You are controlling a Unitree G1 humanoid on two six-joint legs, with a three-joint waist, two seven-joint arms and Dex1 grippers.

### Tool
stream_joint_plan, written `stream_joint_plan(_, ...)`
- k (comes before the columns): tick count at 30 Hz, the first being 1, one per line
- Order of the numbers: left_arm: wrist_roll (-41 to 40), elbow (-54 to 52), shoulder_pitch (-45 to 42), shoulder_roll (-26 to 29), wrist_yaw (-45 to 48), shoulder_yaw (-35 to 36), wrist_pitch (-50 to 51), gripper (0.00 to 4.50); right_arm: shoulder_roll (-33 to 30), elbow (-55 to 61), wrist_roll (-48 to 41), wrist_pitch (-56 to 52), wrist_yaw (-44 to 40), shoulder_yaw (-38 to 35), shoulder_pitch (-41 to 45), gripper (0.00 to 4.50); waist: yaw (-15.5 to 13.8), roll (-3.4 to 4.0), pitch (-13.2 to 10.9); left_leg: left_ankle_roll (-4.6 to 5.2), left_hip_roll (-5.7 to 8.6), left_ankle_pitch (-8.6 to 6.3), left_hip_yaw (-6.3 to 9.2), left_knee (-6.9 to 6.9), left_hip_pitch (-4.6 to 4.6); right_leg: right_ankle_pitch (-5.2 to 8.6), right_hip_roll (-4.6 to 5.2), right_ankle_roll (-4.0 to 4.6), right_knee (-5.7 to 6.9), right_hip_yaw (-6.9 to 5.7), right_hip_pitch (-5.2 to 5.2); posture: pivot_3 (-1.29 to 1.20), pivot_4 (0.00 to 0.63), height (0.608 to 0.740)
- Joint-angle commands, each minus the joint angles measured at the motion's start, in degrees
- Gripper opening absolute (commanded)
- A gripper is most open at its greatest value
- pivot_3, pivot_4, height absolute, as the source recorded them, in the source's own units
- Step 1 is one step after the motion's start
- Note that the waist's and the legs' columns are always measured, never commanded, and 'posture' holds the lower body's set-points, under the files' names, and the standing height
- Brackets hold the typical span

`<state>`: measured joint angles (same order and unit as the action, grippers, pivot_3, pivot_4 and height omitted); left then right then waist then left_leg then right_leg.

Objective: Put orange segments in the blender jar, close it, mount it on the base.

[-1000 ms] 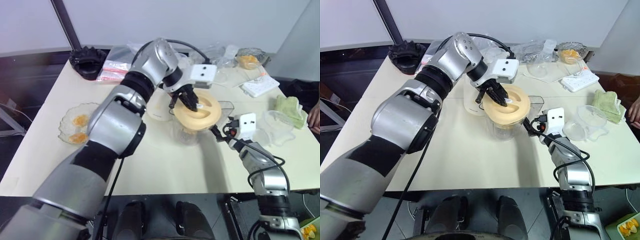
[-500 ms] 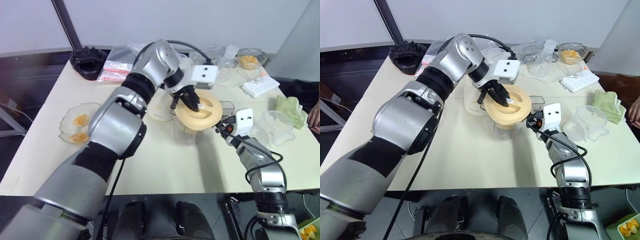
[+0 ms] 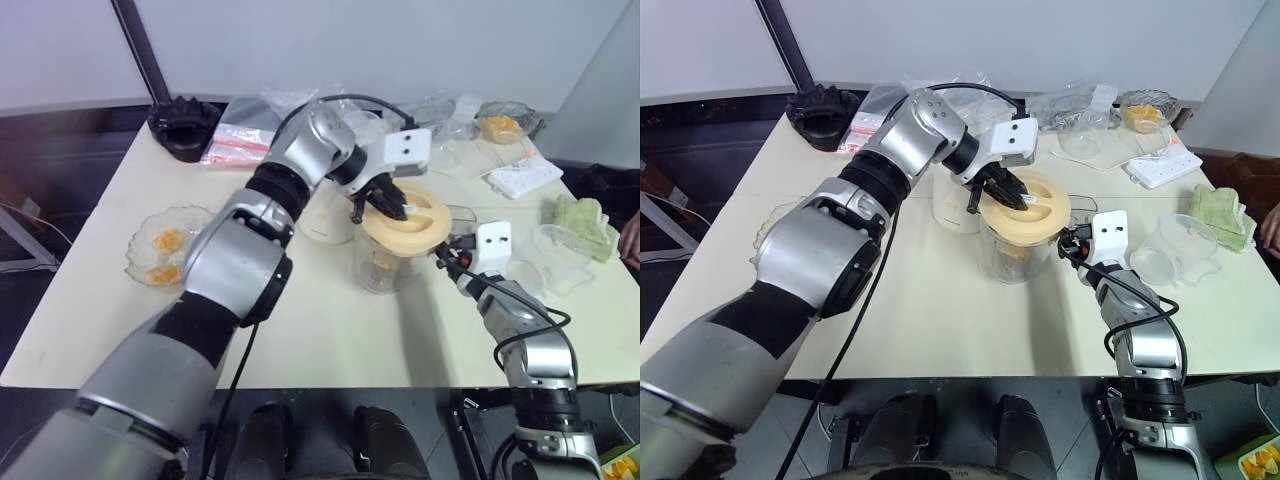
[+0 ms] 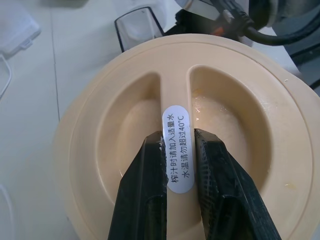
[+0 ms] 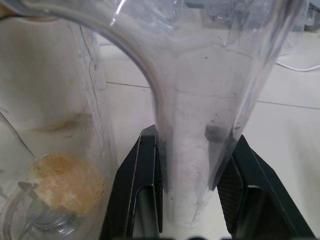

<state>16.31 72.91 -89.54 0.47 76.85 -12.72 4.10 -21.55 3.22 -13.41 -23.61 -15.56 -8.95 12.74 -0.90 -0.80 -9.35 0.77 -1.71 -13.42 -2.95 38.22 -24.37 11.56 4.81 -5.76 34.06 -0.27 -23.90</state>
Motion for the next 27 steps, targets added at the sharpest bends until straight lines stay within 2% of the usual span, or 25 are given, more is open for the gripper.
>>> stream_joint_plan(1,2.7,2.7,4.8,-1.2,-10.4,-2.4,5.7,0.24,-0.9,4.3,1.1,1.2,-1.9,1.9,0.3,0.87,-0.1,0.10,0.1,-0.01,0.00,0.00,0.03,0.00,0.03,0.02,0.00,-0.03,-0.03,0.00,0.07,0.00,0.150,0.740)
stream_joint_plan(7,2.8,1.3,6.9,-1.8,-12.9,-3.4,8.5,0.24,-0.8,4.4,1.2,0.6,-2.7,1.9,0.7,0.87,0.1,0.54,0.6,-0.21,-0.05,-0.13,0.19,-0.07,0.45,0.07,0.16,-0.11,-0.88,-0.15,0.77,0.00,0.150,0.740)
stream_joint_plan(9,3.0,1.5,7.0,-2.2,-15.0,-3.6,11.8,0.24,-0.9,4.4,1.3,0.5,-3.0,2.0,0.8,0.87,0.1,0.49,0.6,-0.20,0.03,-0.14,0.12,-0.07,0.43,0.06,0.30,-0.10,-1.01,-0.14,0.83,0.00,0.150,0.740)
stream_joint_plan(21,3.3,0.3,7.7,-2.8,-15.7,-4.9,12.1,0.24,-1.2,3.9,1.3,0.5,-3.4,1.9,0.8,0.87,0.2,0.49,0.9,-0.12,0.17,-0.19,0.13,-0.10,0.39,0.10,0.53,-0.18,-1.13,-0.23,0.97,0.00,0.150,0.740)
stream_joint_plan(22,3.2,0.2,7.6,-2.8,-15.4,-4.8,12.0,1.04,-1.2,3.7,1.3,0.5,-3.5,1.9,0.8,0.87,0.2,0.51,0.9,-0.12,0.16,-0.19,0.16,-0.12,0.38,0.10,0.53,-0.18,-1.22,-0.26,1.01,0.00,0.150,0.740)
stream_joint_plan(23,3.0,0.1,7.4,-2.7,-15.0,-4.7,12.0,1.29,-1.3,3.6,1.3,0.5,-3.5,1.9,0.8,0.87,0.4,0.58,1.0,-0.11,0.12,-0.19,0.17,-0.19,0.37,0.10,0.52,-0.18,-1.39,-0.31,1.06,0.00,0.150,0.740)
stream_joint_plan(27,1.6,-1.5,6.3,-2.0,-13.0,-4.0,9.8,3.22,-1.4,3.3,1.4,0.7,-3.8,2.0,0.6,0.87,0.7,0.56,1.0,-0.09,-0.05,-0.21,0.11,-0.30,0.09,0.08,0.49,-0.17,-1.83,-0.48,0.92,0.00,0.150,0.740)
